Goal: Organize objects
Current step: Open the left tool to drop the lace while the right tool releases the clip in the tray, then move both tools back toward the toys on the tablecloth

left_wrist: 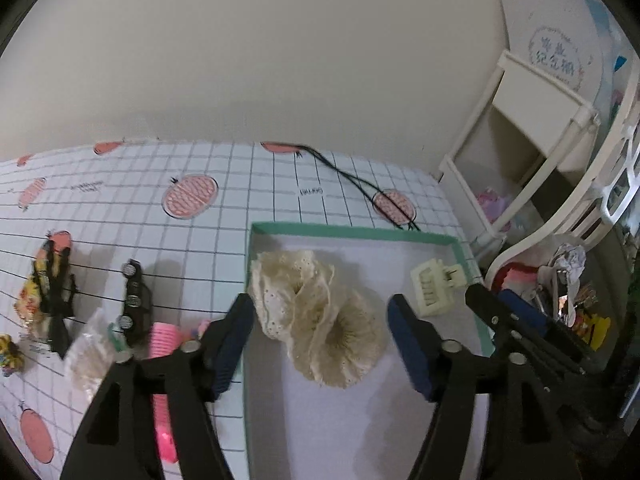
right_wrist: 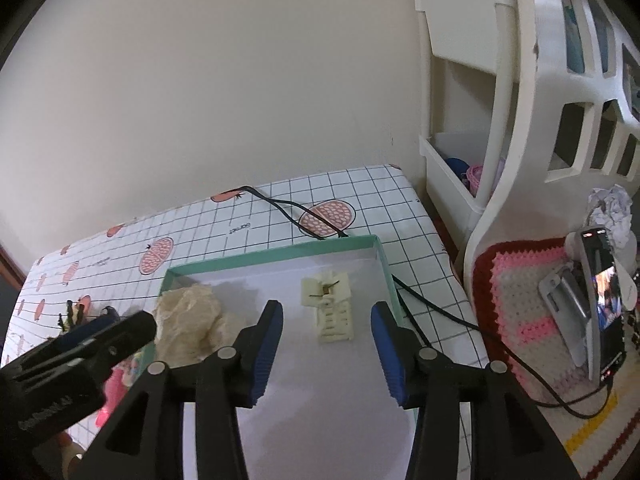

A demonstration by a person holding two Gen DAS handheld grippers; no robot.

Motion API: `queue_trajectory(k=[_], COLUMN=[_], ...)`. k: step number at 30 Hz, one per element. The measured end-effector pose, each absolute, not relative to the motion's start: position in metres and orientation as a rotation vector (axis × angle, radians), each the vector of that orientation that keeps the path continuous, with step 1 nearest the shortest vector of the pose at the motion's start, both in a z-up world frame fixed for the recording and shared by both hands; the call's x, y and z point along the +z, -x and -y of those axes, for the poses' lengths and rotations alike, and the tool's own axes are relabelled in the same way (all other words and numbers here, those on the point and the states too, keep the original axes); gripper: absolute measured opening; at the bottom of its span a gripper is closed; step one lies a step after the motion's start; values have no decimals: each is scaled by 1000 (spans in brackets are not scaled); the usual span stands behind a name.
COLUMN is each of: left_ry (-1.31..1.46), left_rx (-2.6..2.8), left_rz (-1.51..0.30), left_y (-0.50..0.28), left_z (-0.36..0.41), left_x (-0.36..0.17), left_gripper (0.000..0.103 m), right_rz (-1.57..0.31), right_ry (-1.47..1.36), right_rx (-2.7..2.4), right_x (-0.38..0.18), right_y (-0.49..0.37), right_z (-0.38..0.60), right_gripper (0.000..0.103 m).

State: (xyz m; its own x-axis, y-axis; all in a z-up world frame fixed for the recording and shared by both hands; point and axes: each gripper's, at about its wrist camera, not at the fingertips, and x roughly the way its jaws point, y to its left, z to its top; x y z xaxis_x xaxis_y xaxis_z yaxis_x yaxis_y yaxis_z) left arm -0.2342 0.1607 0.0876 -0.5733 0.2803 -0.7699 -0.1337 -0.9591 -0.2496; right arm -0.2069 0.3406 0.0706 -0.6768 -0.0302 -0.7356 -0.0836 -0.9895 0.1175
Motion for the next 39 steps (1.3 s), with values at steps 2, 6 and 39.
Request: queue_trajectory(k=[2, 6, 39], left_ry=[1292, 1303, 1275], left_rx=[2595, 2632, 2719], left_rz=[234, 207, 291], left_y=[228, 218, 182], left_z=[-158, -153, -105], left_x=[94, 100, 98], left_gripper=[75, 81, 103], right_rz=[-242, -279, -212], right_ry=[1251, 1251, 1262], right_rx=[2843, 2844, 2853], right_x=[74, 80, 64], right_y=[200, 186, 164], right_z=[-338, -332, -302], right_gripper=[50, 50, 103])
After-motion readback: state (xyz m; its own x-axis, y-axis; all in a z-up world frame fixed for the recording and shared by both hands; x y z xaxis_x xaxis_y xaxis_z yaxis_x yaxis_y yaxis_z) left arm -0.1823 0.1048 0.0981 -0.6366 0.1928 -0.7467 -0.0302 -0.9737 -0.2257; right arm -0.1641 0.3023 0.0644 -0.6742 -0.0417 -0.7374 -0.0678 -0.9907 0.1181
